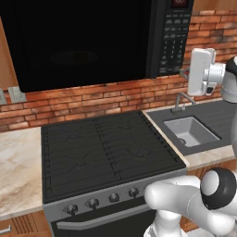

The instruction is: Pick the cheese from the counter and place it in the microwave. Then turn on the microwave.

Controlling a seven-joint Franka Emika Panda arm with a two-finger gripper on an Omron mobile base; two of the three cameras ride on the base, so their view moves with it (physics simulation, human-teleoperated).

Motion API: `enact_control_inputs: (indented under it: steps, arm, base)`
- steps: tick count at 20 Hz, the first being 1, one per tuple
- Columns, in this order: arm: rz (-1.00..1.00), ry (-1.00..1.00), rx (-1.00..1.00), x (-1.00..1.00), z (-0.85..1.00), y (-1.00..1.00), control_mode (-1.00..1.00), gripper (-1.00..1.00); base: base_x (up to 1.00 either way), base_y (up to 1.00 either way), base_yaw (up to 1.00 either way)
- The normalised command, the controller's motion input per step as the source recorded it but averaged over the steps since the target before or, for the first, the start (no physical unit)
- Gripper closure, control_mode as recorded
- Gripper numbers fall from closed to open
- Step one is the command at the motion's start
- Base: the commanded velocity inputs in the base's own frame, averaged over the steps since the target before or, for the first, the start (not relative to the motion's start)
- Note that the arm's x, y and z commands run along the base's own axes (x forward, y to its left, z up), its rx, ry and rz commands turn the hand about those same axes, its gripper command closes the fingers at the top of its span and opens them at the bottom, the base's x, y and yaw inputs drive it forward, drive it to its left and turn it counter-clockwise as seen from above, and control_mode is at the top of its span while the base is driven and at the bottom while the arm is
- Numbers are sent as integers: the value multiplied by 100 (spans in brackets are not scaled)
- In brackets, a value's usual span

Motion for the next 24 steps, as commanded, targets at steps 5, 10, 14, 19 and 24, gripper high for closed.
enact_control_inputs:
  steps: [5, 10, 14, 19, 24]
  arm:
    - [0, 0, 1, 19, 0, 0, -100, 100]
    - [0, 1, 0, 19, -1, 3, -100, 100]
    - [0, 1, 0, 7, -4, 12, -100, 100]
    - [-2, 2, 1, 6, -9, 12, -100, 100]
    - [-3, 4, 3, 14, -6, 20, -100, 100]
  base:
    - [0, 0, 0]
    - [0, 0, 0]
    - [0, 0, 0]
    - [0, 0, 0]
    - [0, 0, 0]
